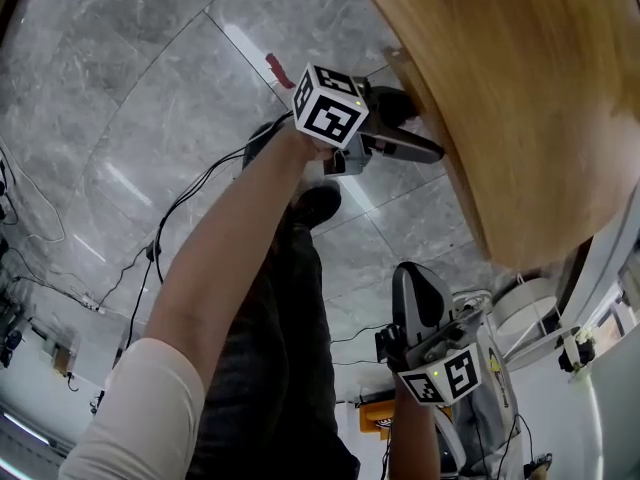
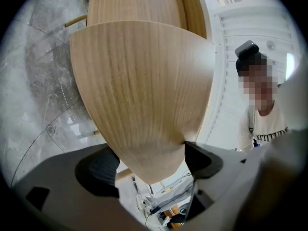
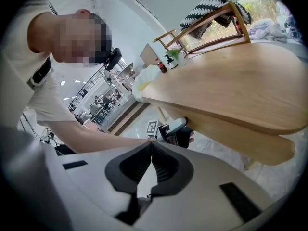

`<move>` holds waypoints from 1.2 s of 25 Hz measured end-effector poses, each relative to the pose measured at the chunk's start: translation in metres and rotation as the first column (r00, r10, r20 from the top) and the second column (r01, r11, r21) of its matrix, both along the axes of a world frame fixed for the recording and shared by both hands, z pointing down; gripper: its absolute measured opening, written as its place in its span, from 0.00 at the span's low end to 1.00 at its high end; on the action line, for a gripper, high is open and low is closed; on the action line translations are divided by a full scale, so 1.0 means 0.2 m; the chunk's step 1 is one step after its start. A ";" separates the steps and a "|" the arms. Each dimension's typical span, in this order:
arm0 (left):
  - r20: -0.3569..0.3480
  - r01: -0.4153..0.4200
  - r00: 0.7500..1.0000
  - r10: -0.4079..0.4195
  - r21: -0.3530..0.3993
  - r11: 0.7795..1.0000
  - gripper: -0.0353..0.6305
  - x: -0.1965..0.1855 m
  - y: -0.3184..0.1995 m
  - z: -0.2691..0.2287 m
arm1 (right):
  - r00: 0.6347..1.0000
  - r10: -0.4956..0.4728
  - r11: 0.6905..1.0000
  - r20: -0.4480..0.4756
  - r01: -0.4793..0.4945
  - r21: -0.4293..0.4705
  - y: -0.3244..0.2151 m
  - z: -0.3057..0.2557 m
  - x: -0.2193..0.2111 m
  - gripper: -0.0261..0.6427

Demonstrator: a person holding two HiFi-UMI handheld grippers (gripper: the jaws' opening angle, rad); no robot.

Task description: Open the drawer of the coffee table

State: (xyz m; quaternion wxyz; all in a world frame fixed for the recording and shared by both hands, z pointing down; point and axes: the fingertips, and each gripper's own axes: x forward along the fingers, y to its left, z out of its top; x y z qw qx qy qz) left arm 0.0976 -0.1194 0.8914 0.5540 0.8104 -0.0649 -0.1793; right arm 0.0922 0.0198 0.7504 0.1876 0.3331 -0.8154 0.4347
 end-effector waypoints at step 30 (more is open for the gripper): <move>-0.033 0.003 0.999 -0.005 -0.048 0.999 0.71 -0.23 0.43 -0.03 | 1.000 0.007 1.000 -0.011 -0.007 0.011 0.19 0.06 -0.03 0.07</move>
